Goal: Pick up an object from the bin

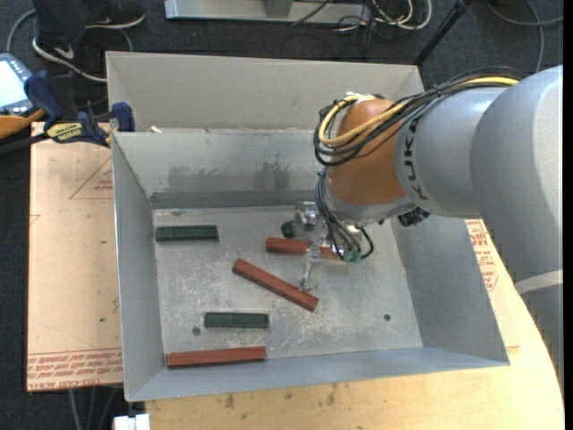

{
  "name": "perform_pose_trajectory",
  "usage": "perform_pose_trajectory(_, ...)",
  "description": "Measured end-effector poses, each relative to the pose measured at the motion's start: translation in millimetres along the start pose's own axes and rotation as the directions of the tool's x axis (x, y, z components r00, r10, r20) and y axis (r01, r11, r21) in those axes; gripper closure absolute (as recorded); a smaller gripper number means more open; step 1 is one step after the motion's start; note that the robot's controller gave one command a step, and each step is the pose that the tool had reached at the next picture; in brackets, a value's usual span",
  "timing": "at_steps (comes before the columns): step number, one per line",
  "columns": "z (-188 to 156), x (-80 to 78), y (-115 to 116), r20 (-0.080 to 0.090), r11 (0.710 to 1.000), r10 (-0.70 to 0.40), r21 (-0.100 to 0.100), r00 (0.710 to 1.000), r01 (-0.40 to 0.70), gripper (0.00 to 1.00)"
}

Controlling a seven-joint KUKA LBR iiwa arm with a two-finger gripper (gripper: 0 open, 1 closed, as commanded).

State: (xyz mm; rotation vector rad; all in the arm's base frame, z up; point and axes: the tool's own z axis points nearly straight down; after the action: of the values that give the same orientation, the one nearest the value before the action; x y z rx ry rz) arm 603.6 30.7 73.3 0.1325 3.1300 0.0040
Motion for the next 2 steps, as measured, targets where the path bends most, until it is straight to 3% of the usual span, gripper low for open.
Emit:
perform_pose_trajectory(1, 0, -0.8, -3, 0.001, 1.0, 0.005, 0.001, 1.0, -0.005, 1.0)
perform_pose_trajectory(2, -130, 72.6, -20, -0.002, 1.0, 0.016, 0.002, 1.0, -0.016, 1.0)
